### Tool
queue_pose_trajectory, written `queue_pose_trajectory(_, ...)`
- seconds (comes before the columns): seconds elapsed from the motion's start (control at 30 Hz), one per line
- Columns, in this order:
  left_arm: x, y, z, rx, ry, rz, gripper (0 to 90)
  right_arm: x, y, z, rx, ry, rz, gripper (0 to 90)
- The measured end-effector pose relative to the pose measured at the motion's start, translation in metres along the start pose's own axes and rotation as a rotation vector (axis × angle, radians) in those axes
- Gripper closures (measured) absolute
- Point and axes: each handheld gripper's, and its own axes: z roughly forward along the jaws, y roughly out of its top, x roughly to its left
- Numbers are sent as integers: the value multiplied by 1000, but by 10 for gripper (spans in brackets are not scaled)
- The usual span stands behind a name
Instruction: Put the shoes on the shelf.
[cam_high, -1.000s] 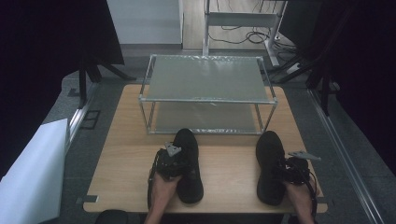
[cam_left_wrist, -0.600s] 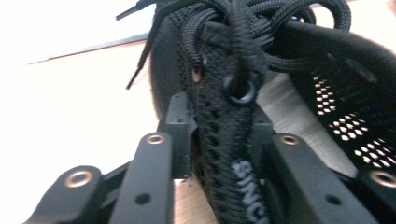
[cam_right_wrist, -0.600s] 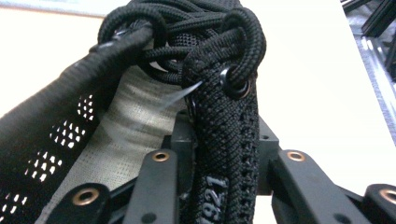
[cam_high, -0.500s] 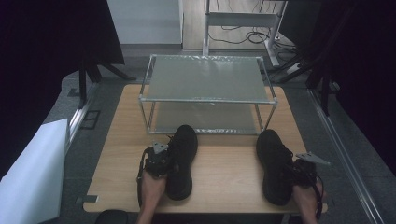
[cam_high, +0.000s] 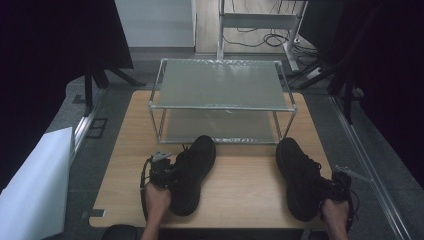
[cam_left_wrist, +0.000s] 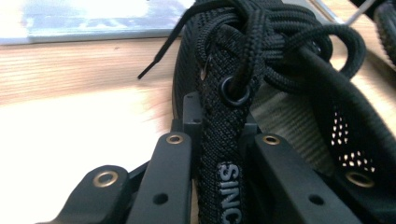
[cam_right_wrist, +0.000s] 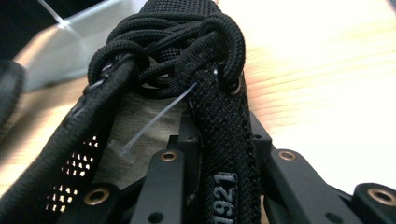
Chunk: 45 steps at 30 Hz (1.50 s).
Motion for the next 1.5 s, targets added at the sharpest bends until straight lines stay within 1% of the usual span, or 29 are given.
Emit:
queue_pose_trajectory(0.03,0,0,0,-5,-3,0,816,-1,0,0,-1,16,12,753)
queue_pose_trajectory(0.07,0,1,-1,-11,-20,-13,816,-1,-1,-1,-6,46,40,754)
queue_pose_trajectory(0.1,0,1,-1,-11,-20,-13,816,-1,-1,-1,-6,46,40,754)
queue_pose_trajectory(0.13,2,1,-3,-17,-45,-27,816,-1,-1,-1,-12,73,61,753)
queue_pose_trajectory(0.17,2,1,-3,-17,-45,-27,816,-1,-1,-1,-12,73,61,753)
queue_pose_trajectory(0.23,2,2,-5,-22,-65,-32,816,2,0,-2,-16,94,70,753)
queue_pose_trajectory(0.4,-2,3,-12,-35,-89,-11,815,12,0,-1,-15,169,95,751)
queue_pose_trajectory(0.43,-3,4,-13,-40,-94,-8,814,16,0,0,-15,196,92,751)
queue_pose_trajectory(0.47,-4,4,-14,-46,-99,-9,814,19,1,0,-14,210,93,751)
queue_pose_trajectory(0.5,-5,5,-15,-52,-106,-10,814,19,1,0,-14,210,93,751)
queue_pose_trajectory(0.63,-7,8,-19,-78,-139,-34,814,30,4,2,-21,269,110,751)
queue_pose_trajectory(0.67,-8,10,-20,-96,-153,-57,814,36,6,3,-27,299,120,751)
queue_pose_trajectory(0.7,-8,10,-20,-96,-153,-57,814,36,6,3,-27,299,120,751)
queue_pose_trajectory(0.77,-9,11,-22,-117,-170,-78,813,45,9,6,-31,337,124,750)
queue_pose_trajectory(0.8,-10,11,-24,-124,-172,-79,813,45,9,6,-31,337,124,750)
queue_pose_trajectory(0.83,-11,12,-25,-130,-179,-82,813,52,12,8,-34,353,120,750)
queue_pose_trajectory(0.87,-12,13,-26,-134,-182,-87,813,52,12,8,-34,353,120,750)
queue_pose_trajectory(0.9,-13,14,-27,-140,-188,-92,812,59,15,10,-34,366,118,750)
queue_pose_trajectory(0.93,-13,14,-27,-148,-195,-99,812,59,15,10,-34,366,118,750)
queue_pose_trajectory(1.0,-15,15,-29,-159,-213,-111,812,68,18,12,-37,391,118,750)
queue_pose_trajectory(1.03,-15,16,-30,-164,-222,-117,812,68,18,12,-37,391,118,750)
queue_pose_trajectory(1.13,-18,21,-35,-186,-242,-130,811,79,21,15,-36,421,123,750)
queue_pose_trajectory(1.2,-19,22,-36,-191,-244,-132,810,84,22,16,-33,429,120,750)
queue_pose_trajectory(1.23,-19,24,-37,-198,-248,-136,810,84,22,16,-33,429,120,750)
queue_pose_trajectory(1.3,-22,27,-41,-219,-256,-151,810,90,25,17,-34,444,120,748)
queue_pose_trajectory(1.33,-22,27,-41,-219,-256,-151,810,90,25,17,-34,444,120,748)
queue_pose_trajectory(1.4,-24,30,-43,-233,-261,-158,809,97,28,18,-39,451,120,749)
queue_pose_trajectory(1.47,-28,34,-46,-253,-269,-167,808,101,31,18,-41,459,128,748)
queue_pose_trajectory(1.5,-28,34,-46,-253,-269,-167,808,101,31,18,-41,459,128,748)
